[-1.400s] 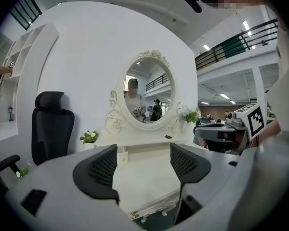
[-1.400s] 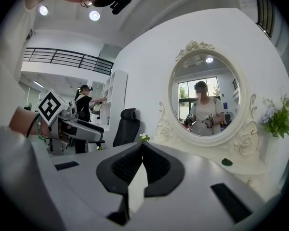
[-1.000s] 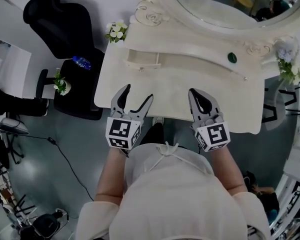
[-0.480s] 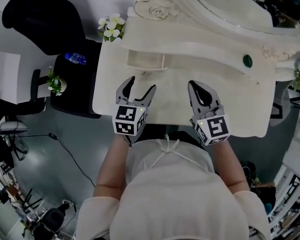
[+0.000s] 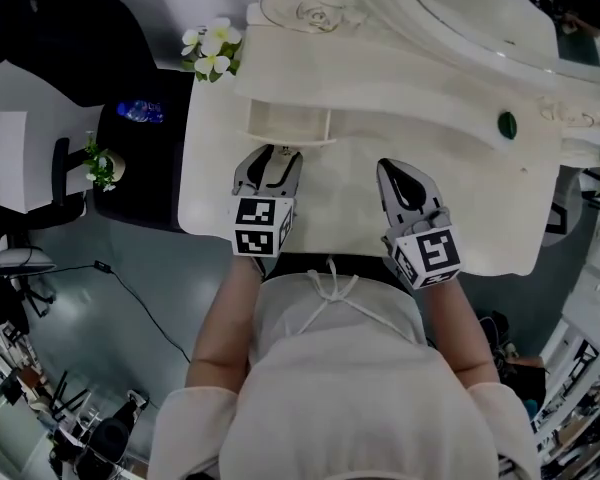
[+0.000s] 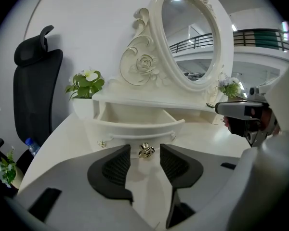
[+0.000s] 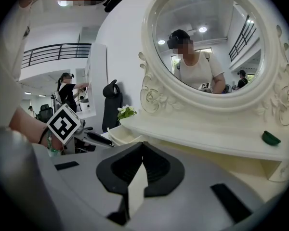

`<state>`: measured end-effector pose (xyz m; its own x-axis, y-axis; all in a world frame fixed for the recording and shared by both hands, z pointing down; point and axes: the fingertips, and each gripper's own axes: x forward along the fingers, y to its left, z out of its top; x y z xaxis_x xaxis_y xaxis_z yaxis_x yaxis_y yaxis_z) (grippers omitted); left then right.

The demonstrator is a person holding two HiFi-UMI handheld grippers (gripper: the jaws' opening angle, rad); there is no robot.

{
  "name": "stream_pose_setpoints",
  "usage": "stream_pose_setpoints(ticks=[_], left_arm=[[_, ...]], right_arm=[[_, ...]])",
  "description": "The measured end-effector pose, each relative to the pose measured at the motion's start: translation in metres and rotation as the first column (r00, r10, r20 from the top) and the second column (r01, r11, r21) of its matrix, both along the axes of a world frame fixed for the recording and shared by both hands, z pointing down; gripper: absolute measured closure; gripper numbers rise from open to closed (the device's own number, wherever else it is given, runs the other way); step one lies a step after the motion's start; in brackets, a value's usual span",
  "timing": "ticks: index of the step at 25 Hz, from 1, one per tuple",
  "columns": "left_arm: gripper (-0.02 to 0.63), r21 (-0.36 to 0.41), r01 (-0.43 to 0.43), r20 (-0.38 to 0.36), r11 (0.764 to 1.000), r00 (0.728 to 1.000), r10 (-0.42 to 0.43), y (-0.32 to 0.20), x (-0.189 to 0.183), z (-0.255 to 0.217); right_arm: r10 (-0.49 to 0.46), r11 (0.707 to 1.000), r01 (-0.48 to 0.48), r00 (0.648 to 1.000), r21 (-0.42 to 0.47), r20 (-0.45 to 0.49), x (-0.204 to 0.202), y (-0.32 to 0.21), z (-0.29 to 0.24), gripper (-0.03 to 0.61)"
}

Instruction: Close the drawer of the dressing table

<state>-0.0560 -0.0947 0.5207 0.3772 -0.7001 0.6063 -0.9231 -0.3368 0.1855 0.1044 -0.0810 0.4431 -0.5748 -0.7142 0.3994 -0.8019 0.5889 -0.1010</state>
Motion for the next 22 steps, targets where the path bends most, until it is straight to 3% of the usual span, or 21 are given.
stream_pose_setpoints(ticks=[6, 22], left_arm=[[0.506, -0.013, 0.014, -0.023, 1.0, 1.0, -0.014, 0.003, 0.0, -0.002], [0.509, -0.022, -0.002, -0.021, 1.0, 1.0, 0.002, -0.016, -0.001, 0.006]], right_arm=[[0.01, 1.0, -0.01, 1.0, -0.005, 0.002, 0.0, 0.0, 0.002, 0.572], [0.04, 0.999, -0.04, 0.999, 0.029, -0.004, 0.005, -0.016, -0.003, 0.572]])
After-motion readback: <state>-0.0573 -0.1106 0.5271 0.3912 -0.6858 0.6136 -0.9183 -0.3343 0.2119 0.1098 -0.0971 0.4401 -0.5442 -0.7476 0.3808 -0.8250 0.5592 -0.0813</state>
